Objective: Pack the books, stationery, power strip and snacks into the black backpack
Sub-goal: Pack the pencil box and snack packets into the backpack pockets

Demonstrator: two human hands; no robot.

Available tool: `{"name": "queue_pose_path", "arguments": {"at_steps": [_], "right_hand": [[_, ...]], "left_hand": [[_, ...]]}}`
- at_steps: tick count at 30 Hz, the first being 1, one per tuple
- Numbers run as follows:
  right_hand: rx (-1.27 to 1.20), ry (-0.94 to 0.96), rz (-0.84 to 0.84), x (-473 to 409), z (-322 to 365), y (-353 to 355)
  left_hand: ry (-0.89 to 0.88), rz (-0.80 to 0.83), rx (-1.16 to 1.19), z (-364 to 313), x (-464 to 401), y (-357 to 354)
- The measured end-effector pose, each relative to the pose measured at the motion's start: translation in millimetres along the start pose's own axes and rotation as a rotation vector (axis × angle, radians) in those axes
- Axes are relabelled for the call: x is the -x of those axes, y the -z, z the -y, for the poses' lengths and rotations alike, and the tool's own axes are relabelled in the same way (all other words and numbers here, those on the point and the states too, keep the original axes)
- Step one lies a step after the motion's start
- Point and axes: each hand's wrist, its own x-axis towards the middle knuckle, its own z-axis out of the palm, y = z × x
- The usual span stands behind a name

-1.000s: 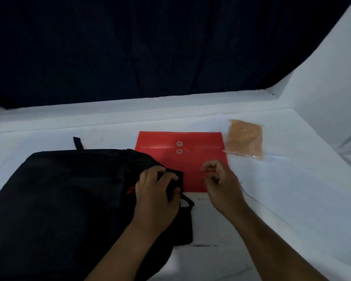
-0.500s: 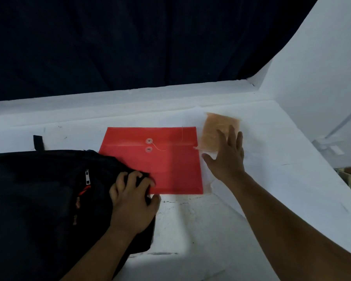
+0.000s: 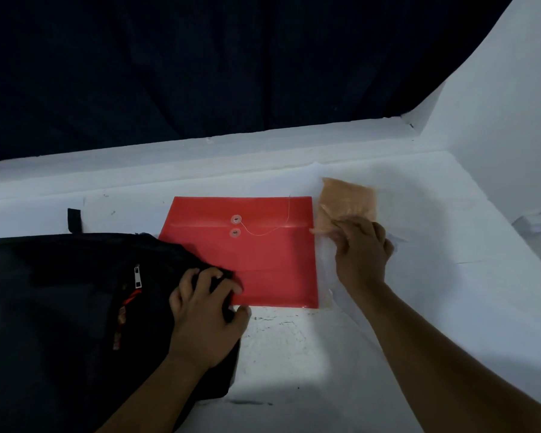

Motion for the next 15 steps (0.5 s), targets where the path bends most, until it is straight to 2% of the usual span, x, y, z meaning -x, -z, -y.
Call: {"name": "queue_pose_path", "arguments": {"at_steps": [4, 8, 13, 15], "right_hand": [[-0.171, -0.101, -0.051, -13, 10, 21], [-0.541, -0.138, -0.116, -15, 34, 50], [-1.038, -0.346, 0.016, -2, 65, 70], [-1.142, -0.395, 0.104, 11, 76, 72]], "left_hand": [[-0.006, -0.010, -0.006, -1, -1, 1], [0.006, -0.005, 0.016, -1, -1, 2], [0.020, 0.002, 0.086, -2, 0, 7], [0.027, -0.009, 0.175, -7, 3, 16]]}}
